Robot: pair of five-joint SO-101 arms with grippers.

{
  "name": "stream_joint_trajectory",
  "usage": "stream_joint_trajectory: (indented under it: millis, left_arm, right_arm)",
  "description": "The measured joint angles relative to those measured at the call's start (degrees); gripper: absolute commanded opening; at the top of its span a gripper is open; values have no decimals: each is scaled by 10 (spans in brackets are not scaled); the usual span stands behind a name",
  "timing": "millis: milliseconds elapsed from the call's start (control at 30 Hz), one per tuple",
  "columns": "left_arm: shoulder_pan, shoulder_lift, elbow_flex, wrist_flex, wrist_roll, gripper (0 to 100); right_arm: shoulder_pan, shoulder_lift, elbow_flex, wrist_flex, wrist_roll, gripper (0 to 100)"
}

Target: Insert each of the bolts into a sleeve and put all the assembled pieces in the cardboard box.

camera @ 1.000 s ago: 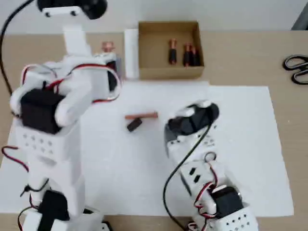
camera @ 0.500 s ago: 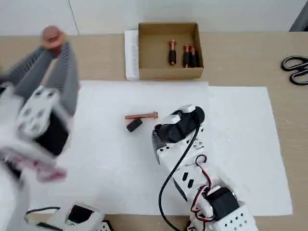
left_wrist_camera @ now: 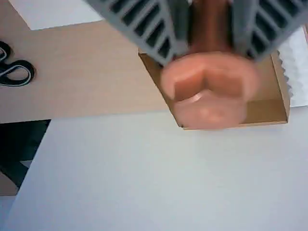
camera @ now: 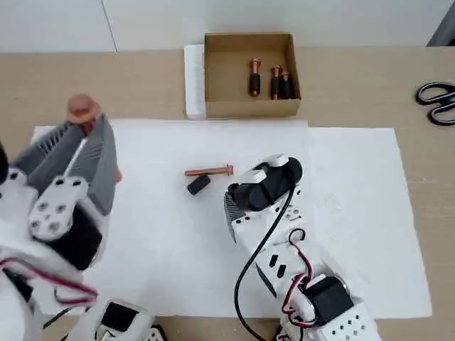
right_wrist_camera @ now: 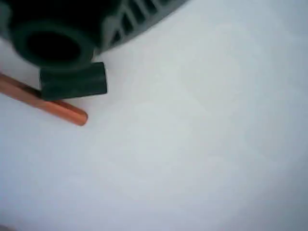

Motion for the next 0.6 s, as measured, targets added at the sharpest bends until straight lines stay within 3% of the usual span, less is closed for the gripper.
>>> stream_joint_trajectory:
  millis: [267, 600]
  left_arm:
    - [0, -115, 209, -41, 2, 6]
    - [1, -147, 562, -362, 4, 6]
  right_arm:
    - [0, 0, 10, 0, 0, 4]
    - [0, 0, 11, 0, 0, 4]
